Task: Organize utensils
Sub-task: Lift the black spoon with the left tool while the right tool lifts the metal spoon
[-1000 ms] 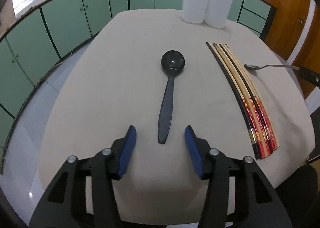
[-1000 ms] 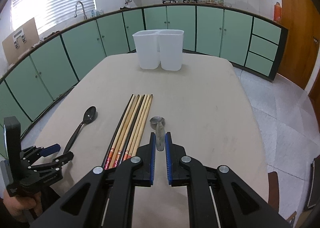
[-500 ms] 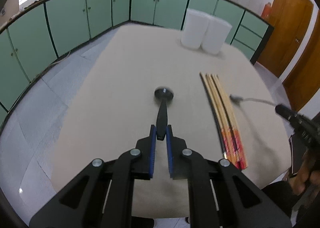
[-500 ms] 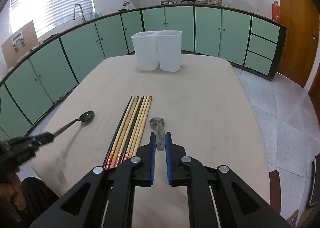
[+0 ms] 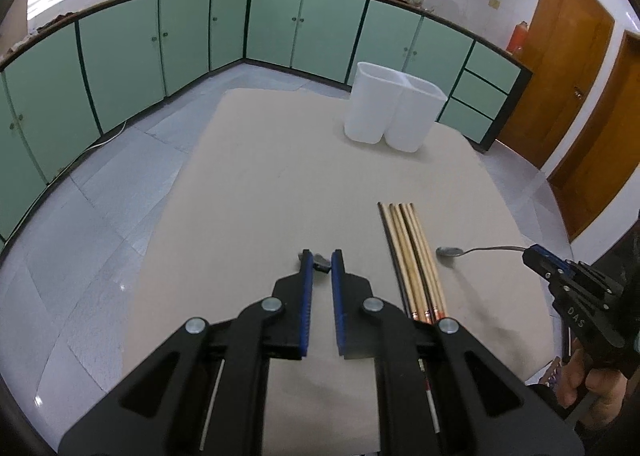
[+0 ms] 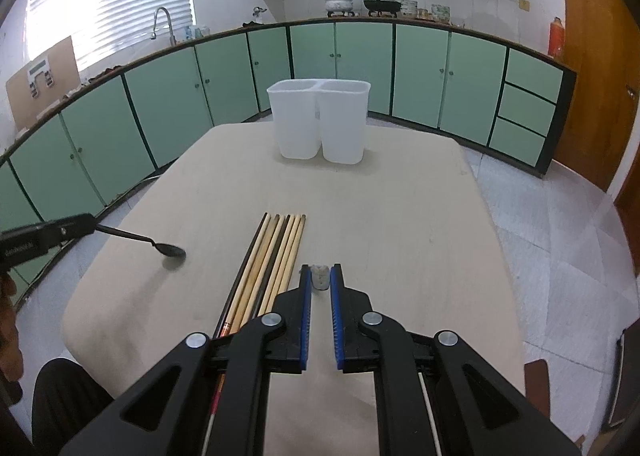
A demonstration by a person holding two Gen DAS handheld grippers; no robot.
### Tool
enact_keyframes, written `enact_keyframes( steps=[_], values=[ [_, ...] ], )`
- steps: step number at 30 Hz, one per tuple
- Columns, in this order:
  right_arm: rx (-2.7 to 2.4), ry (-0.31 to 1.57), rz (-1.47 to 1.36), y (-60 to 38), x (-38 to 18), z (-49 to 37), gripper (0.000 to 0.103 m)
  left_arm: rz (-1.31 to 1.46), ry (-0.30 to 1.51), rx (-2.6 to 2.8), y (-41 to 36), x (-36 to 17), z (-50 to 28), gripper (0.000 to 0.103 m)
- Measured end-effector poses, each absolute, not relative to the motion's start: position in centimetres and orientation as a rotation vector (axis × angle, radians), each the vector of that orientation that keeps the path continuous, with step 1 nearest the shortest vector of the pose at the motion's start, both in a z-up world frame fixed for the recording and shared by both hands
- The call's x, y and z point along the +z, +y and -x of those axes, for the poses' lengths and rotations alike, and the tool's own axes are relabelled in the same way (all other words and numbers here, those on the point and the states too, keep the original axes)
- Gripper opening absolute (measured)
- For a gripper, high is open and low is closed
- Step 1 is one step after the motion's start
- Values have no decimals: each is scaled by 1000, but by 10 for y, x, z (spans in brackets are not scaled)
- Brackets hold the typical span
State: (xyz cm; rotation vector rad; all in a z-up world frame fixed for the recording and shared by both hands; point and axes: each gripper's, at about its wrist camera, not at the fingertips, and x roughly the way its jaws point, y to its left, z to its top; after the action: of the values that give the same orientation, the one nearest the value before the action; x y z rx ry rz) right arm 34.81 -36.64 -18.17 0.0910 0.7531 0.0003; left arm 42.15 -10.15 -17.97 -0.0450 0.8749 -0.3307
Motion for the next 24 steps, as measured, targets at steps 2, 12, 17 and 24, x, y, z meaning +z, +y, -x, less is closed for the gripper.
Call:
enact_keyframes(
  steps=[2,12,17,24],
  values=[
    [1,754,-85,-367,-178,-350,9,42,871,-337,-101,-175,-423,8],
    [13,754,-57,-368,-159,-358,9,44,876,-383,-104,-158,-435,0],
    [9,749,-57,-370,-156,-356,9,53,867,-389,-100,-156,-432,0],
    [17,748,-76,-371,-160,-351,9,35,911,-317,-78,-207,-394,42]
  ],
)
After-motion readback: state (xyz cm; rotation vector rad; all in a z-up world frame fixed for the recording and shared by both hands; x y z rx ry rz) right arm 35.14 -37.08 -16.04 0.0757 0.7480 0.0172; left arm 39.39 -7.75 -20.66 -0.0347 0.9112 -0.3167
